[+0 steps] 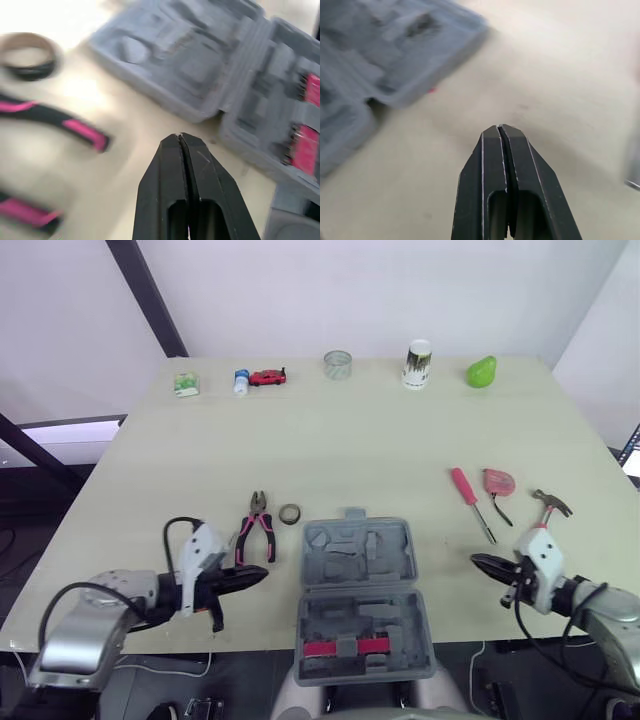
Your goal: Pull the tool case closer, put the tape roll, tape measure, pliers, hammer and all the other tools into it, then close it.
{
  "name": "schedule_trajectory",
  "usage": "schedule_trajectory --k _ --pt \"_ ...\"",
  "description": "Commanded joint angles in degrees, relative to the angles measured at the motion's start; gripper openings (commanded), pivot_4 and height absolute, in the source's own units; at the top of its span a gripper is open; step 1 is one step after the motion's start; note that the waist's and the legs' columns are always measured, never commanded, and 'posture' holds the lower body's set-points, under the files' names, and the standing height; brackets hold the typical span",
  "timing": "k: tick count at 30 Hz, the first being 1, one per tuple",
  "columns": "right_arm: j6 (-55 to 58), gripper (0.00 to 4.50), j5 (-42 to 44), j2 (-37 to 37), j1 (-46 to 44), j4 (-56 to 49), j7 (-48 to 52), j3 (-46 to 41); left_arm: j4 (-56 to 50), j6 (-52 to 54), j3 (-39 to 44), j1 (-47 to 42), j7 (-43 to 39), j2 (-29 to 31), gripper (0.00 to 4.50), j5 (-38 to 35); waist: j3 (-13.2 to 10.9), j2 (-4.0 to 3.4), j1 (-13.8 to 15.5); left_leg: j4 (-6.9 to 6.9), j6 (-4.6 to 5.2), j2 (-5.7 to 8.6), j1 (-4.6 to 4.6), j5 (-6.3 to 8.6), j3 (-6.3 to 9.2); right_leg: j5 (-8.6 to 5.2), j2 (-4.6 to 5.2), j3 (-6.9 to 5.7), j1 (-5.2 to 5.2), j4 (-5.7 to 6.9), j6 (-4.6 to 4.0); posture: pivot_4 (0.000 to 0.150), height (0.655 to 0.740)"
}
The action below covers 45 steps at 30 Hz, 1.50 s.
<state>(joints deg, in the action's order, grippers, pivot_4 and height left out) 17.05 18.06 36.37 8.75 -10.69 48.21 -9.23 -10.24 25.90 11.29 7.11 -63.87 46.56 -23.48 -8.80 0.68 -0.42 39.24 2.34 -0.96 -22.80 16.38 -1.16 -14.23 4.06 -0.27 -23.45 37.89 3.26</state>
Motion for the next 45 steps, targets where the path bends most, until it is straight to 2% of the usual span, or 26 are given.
schedule_trajectory --k 1,4,9,10,12,14,16,19,22,28,32,34,39,45 --pt "-6.9 0.00 3.1 -0.8 2.7 3.4 -1.9 -11.3 6.3 -1.7 13.6 1.2 3.0 -3.1 0.06 -6.8 0.0 -0.01 0.0 0.00 0.00 0.00 0.01 0.00 0.00 0.00 0.00 0.00 0.00 0.00 0.00 0.150 0.7400" --pt "-10.9 0.00 3.6 0.2 5.2 6.8 0.1 -15.3 7.9 -2.5 19.0 3.2 4.7 -5.0 0.06 -8.8 0.0 0.01 0.0 -0.02 0.00 -0.01 0.01 0.00 0.00 0.00 -0.01 0.00 0.00 -0.02 0.00 0.150 0.7400" --pt "-14.4 0.00 6.9 -0.4 8.3 9.7 2.4 -21.2 10.8 -6.8 23.8 9.1 3.7 -5.4 0.06 -7.7 0.0 0.00 -0.2 -0.02 0.00 -0.04 0.08 0.01 -0.11 -0.01 0.00 0.08 0.03 -0.04 -0.01 0.150 0.7400" --pt "-15.0 0.00 7.3 -0.3 8.9 10.8 3.0 -22.0 11.8 -7.7 24.4 10.0 3.3 -5.3 0.28 -7.5 0.0 0.00 -0.2 -0.04 0.00 -0.05 0.10 0.01 -0.12 -0.01 -0.01 0.10 0.03 -0.03 -0.01 0.150 0.7400" --pt "-16.0 0.00 9.5 -0.5 10.3 13.4 4.3 -25.1 16.0 -10.2 26.2 11.5 2.8 -4.3 0.91 -6.6 0.0 0.02 -0.2 -0.04 0.00 -0.06 0.11 0.01 -0.13 -0.02 -0.02 0.09 0.03 -0.04 -0.02 0.150 0.7400" --pt "-17.3 0.54 11.1 -0.4 11.2 16.0 5.9 -27.3 20.0 -12.1 27.5 12.2 2.4 -3.3 1.99 -6.0 0.1 0.07 -0.1 -0.05 0.00 -0.06 0.11 0.01 -0.14 -0.03 -0.02 0.10 0.04 -0.06 -0.05 0.150 0.7400" --pt "-18.6 1.34 11.6 0.1 11.5 18.6 7.4 -28.5 22.7 -13.7 28.1 12.6 2.3 -2.8 2.97 -5.5 0.1 0.15 -0.1 -0.04 0.00 -0.06 0.11 0.01 -0.14 -0.13 -0.02 0.09 0.04 -0.08 -0.22 0.150 0.7400" --pt "-20.6 3.02 12.5 0.8 12.3 23.1 10.2 -30.5 27.7 -15.7 29.5 13.2 2.3 -1.9 4.50 -5.1 0.1 0.17 -0.1 -0.05 0.00 -0.08 0.13 0.01 -0.15 -0.14 -0.01 0.10 0.06 -0.09 -0.24 0.150 0.7400" --pt "-22.7 4.46 13.2 1.8 13.0 28.6 12.5 -32.8 30.9 -16.6 31.0 13.8 2.3 -1.1 4.50 -5.6 0.2 0.19 -0.2 -0.06 0.00 -0.11 0.16 0.02 -0.17 -0.15 -0.01 0.10 0.07 -0.10 -0.25 0.150 0.7400" --pt "-24.7 4.46 13.7 2.6 13.8 33.6 15.5 -34.2 32.6 -18.6 30.4 14.4 1.1 -1.2 4.50 -5.0 0.2 0.21 -0.2 -0.07 -0.01 -0.14 0.19 0.02 -0.20 -0.15 0.05 0.11 0.08 -0.10 -0.27 0.150 0.7400" --pt "-24.4 4.46 13.0 3.2 13.6 33.1 15.3 -33.3 30.3 -18.7 29.3 14.5 1.5 -2.2 4.50 -5.1 0.3 0.14 -0.2 -0.08 -0.01 -0.19 0.21 0.02 -0.23 -0.15 0.13 0.12 0.07 -0.10 -0.30 0.150 0.7400" --pt "-23.0 4.46 13.1 3.0 13.0 29.8 13.9 -32.4 28.1 -17.9 28.7 14.4 1.4 -2.4 4.50 -5.6 0.3 0.14 -0.2 -0.09 -0.02 -0.21 0.21 0.02 -0.23 -0.15 0.39 0.12 0.07 -0.10 -0.31 0.150 0.7400" --pt "-17.0 4.46 15.7 3.0 10.5 17.1 13.8 -27.9 14.5 -13.3 24.9 12.9 1.8 -1.6 4.50 -7.3 0.3 0.13 -0.1 -0.09 -0.03 -0.24 0.20 0.02 -0.19 -0.14 0.52 0.26 0.07 -0.09 -0.38 0.150 0.7400" --pt "-8.7 4.46 20.2 3.7 6.8 4.9 14.6 -22.4 1.2 -4.2 16.1 3.5 8.2 0.9 4.50 -6.1 0.3 0.08 1.0 -0.09 -0.03 -0.22 0.14 0.02 -0.14 -0.12 0.58 0.20 0.06 -0.10 -0.39 0.150 0.7400"
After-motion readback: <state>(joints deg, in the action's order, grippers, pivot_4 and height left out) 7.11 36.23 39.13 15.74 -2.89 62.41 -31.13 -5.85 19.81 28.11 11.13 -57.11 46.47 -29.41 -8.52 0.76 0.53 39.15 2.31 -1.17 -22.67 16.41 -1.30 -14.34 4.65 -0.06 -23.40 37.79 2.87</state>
